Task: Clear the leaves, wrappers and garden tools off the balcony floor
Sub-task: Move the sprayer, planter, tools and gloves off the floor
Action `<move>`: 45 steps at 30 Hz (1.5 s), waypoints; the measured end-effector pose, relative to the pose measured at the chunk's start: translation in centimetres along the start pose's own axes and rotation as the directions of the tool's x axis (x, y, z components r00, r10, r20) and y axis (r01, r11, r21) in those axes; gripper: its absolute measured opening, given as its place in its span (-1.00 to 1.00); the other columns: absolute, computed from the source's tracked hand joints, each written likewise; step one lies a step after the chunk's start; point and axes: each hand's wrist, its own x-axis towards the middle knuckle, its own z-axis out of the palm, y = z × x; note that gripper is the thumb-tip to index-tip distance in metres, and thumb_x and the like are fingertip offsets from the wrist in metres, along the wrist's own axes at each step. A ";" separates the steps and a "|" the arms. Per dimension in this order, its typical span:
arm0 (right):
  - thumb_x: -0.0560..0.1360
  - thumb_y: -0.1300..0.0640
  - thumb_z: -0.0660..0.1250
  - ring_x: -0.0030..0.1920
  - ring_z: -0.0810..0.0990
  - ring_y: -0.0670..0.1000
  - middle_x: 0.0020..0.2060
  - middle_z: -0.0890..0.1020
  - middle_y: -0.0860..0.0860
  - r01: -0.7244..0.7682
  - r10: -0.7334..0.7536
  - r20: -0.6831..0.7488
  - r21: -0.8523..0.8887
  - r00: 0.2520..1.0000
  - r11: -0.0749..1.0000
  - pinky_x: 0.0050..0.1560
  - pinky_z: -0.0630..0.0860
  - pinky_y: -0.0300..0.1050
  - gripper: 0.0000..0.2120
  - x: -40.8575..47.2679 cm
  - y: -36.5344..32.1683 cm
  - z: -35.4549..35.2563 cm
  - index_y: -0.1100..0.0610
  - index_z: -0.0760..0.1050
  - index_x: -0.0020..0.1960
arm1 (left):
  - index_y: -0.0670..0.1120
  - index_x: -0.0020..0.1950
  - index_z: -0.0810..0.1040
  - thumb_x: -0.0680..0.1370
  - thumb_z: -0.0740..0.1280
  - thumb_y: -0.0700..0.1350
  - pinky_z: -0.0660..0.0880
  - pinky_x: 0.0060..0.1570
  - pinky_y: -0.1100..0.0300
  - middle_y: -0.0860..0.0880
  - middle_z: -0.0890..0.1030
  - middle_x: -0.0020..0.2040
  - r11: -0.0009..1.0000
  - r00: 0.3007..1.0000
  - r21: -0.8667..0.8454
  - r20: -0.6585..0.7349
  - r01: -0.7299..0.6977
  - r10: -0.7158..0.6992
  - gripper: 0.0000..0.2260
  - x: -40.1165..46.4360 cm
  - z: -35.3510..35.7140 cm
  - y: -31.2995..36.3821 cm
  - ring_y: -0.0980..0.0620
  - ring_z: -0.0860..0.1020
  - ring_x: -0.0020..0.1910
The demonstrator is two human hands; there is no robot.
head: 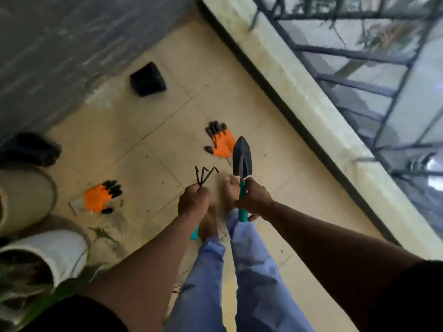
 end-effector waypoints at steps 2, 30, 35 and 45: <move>0.42 0.11 0.52 -0.01 0.60 0.16 0.16 0.49 0.15 -0.002 0.003 -0.042 0.043 0.999 0.999 -0.23 0.67 0.04 -0.44 -1.5 3.1 0.4 0.04 0.31 0.31 | -0.07 0.04 0.69 0.37 0.15 0.12 0.64 0.06 -0.13 -0.20 0.71 0.03 0.990 0.997 0.127 0.059 -0.064 0.057 -0.54 -1.9 1.3 0.5 -0.27 0.66 0.04; 0.43 0.12 0.44 -0.21 0.52 0.09 -0.11 0.49 0.04 -0.091 0.551 -0.101 0.946 0.828 0.310 -0.20 0.63 0.11 -0.52 -17.7 61.3 14.3 0.05 0.27 0.23 | -0.03 0.00 0.52 0.66 0.23 0.01 0.43 -0.08 0.03 -0.12 0.65 -0.05 0.030 0.622 0.639 0.735 -0.768 0.272 -0.84 -28.7 49.0 -15.3 -0.22 0.58 -0.02; 0.40 0.05 0.53 -0.14 0.54 0.11 -0.06 0.47 0.04 -0.113 0.672 -0.004 0.985 0.740 0.131 -0.12 0.68 0.20 -0.46 -20.9 71.6 16.7 0.02 0.28 0.23 | 0.01 -0.02 0.50 0.64 0.17 0.04 0.51 -0.01 -0.02 -0.07 0.65 -0.08 -0.044 0.562 0.573 0.814 -0.818 0.149 -0.82 -35.8 59.8 -21.7 -0.15 0.58 -0.07; 0.41 0.13 0.48 -0.08 0.60 0.17 -0.04 0.51 0.07 -0.071 0.729 0.111 0.994 0.676 -0.085 -0.14 0.67 0.17 -0.54 -25.2 89.4 19.5 0.07 0.32 0.19 | -0.08 -0.08 0.57 0.54 0.21 -0.03 0.62 0.02 -0.14 -0.11 0.68 -0.16 -0.146 0.561 0.548 0.826 -0.824 -0.062 -0.81 -43.8 75.7 -29.5 -0.22 0.64 -0.08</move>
